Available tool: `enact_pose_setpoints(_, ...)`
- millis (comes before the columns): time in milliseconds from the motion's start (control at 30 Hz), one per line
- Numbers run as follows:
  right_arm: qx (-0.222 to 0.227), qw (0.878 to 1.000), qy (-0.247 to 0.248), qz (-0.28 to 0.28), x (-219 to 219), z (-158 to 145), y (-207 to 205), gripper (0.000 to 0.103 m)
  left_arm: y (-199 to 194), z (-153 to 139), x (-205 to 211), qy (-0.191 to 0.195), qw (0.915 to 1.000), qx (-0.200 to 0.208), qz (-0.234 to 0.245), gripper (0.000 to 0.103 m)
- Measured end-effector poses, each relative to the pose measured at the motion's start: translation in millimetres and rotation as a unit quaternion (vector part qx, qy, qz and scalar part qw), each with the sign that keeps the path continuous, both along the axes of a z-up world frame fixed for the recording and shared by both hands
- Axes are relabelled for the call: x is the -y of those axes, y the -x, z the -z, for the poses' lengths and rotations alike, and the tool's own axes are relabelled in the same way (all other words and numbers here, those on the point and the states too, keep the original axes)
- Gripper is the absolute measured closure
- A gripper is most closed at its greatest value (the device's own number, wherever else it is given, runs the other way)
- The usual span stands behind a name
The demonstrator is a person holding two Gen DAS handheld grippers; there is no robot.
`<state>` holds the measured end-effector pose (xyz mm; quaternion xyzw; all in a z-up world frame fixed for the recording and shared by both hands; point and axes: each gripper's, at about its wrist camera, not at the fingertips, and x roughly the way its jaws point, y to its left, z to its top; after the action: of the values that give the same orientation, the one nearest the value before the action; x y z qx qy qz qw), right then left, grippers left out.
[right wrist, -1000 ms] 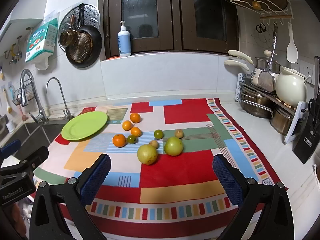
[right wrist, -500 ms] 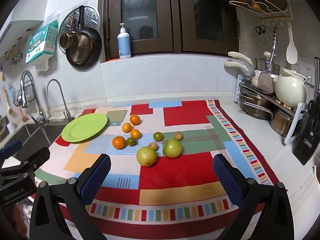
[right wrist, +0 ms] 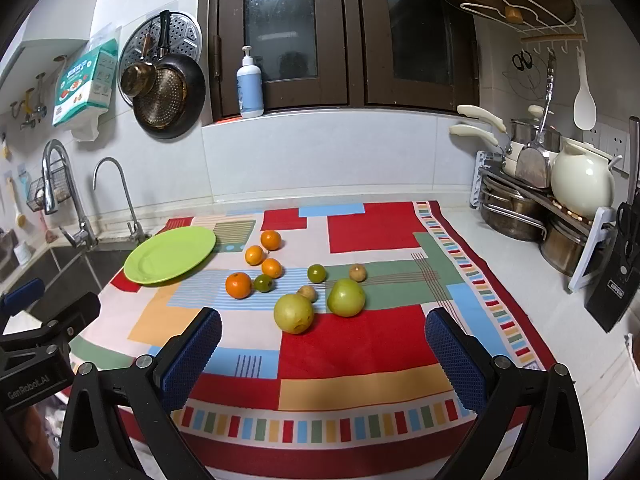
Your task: Organize fruits
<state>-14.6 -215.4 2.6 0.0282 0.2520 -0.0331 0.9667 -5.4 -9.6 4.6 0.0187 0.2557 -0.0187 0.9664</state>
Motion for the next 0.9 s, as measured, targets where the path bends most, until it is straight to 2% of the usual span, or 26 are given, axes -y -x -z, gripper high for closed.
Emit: enact_pose_setpoints(900,0.0,1.0,0.002,0.003,0.3,-2.5,-0.8,0.0,-1.4,-3.9,0.0,0.001,1.0,0.004,0.005,0.0)
